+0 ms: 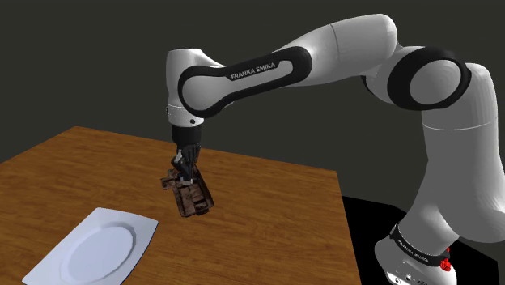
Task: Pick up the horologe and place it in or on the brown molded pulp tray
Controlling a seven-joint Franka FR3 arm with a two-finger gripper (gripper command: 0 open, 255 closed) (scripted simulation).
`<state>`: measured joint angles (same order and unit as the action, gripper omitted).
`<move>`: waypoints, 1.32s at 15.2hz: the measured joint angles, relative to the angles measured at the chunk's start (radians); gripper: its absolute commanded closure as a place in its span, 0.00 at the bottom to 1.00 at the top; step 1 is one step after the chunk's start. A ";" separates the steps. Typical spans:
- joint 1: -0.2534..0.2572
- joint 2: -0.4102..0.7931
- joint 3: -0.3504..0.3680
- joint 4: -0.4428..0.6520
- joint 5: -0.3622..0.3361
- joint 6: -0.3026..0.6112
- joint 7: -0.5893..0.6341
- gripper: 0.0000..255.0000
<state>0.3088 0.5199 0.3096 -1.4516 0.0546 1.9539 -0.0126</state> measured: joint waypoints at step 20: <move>-0.010 -0.021 0.000 0.093 0.004 -0.114 -0.001 0.00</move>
<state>0.2993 0.4988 0.3099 -1.3586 0.0582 1.8395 -0.0138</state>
